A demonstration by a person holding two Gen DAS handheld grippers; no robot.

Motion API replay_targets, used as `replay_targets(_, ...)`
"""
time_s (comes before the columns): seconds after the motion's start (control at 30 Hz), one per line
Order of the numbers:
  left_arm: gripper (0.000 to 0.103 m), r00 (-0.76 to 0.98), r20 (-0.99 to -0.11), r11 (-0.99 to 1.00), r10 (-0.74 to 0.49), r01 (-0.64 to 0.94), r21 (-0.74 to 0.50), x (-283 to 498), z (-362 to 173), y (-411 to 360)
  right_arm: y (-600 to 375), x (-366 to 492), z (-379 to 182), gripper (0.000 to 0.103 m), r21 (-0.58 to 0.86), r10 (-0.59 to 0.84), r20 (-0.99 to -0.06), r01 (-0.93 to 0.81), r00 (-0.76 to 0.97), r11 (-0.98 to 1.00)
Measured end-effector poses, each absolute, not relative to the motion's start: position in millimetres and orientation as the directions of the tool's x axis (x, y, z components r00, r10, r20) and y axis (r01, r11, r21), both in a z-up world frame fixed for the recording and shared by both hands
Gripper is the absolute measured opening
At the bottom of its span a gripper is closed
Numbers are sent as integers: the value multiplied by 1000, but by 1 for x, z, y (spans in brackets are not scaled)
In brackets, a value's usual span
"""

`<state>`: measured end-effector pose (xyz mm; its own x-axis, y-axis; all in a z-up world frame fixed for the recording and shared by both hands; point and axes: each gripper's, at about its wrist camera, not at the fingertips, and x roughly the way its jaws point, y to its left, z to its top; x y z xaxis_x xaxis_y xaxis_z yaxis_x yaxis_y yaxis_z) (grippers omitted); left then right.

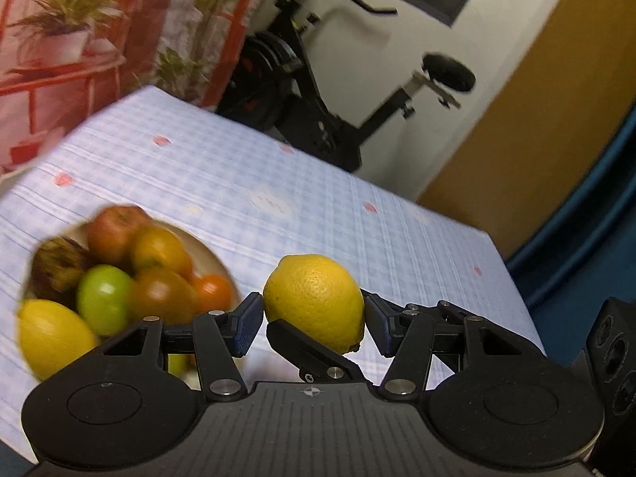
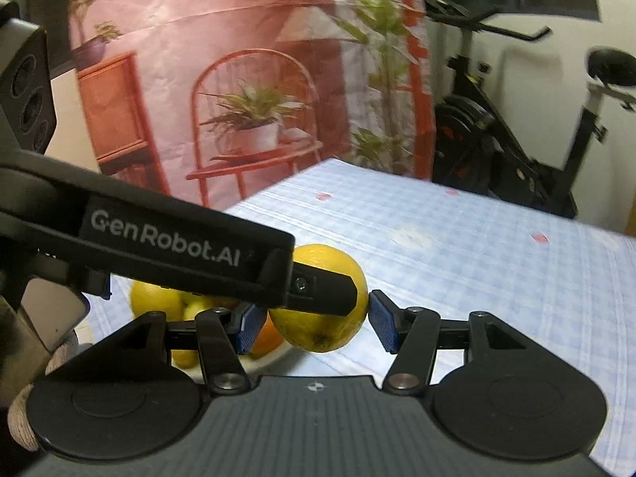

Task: Organize fruits
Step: 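Carry the lemon in the left tool onto the cream plate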

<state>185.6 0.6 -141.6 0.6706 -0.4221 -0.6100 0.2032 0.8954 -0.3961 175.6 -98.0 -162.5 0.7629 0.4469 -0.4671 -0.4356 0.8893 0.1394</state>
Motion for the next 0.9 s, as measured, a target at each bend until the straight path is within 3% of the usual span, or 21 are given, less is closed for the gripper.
replay_targets(0.4, 57, 718, -606, 910, -344, 96, -402, 172, -129, 78, -14, 189, -152, 59, 65, 592, -440, -633, 675, 771)
replay_targets(0.9, 57, 676, -665, 940, -316, 127, -318, 160, -147, 86, 12, 182, -179, 59, 16, 595, -507, -683, 624, 730)
